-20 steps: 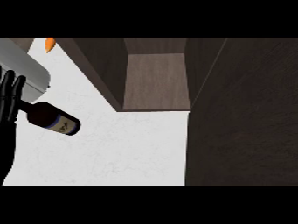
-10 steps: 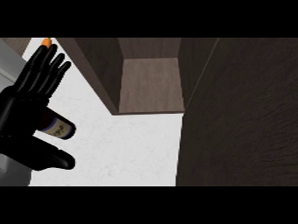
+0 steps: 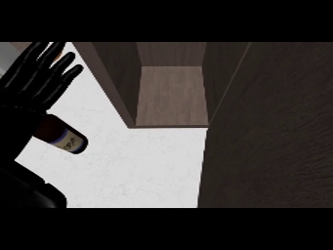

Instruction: Pick up the wine, place it into the cabinet and close the cabinet

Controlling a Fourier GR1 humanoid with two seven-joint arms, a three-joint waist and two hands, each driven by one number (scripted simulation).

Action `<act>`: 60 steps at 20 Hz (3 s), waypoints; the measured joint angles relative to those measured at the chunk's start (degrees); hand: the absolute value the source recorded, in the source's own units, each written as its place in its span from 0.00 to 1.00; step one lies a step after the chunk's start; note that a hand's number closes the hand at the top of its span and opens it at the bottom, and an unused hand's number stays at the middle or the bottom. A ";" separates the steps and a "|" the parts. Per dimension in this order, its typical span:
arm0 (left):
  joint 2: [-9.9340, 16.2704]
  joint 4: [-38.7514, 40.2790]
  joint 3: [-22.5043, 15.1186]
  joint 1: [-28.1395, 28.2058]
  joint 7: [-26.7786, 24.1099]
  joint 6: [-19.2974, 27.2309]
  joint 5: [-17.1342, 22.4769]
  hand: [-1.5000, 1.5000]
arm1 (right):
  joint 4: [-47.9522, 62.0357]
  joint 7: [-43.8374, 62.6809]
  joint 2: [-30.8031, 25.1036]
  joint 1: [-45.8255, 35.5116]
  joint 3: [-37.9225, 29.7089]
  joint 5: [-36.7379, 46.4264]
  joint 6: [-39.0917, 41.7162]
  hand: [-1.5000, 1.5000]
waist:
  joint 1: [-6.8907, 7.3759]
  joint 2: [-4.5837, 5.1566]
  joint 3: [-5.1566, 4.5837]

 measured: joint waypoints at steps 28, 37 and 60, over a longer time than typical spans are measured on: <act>4.22 -16.91 4.05 -4.26 21.25 15.04 -1.48 0.00 | -2.97 10.45 -0.59 -4.57 4.71 2.56 -6.29 0.00 | 0.18 -0.01 -0.05; 8.05 -13.92 12.03 -3.79 20.34 11.15 2.69 0.00 | -3.18 10.84 -1.53 -4.54 5.92 2.85 -7.06 0.00 | -0.09 0.00 -0.06; 12.79 5.53 24.65 4.24 6.39 -6.93 5.84 0.00 | -3.24 13.83 -2.18 -8.37 8.10 3.69 -10.91 0.00 | -0.30 0.04 -0.09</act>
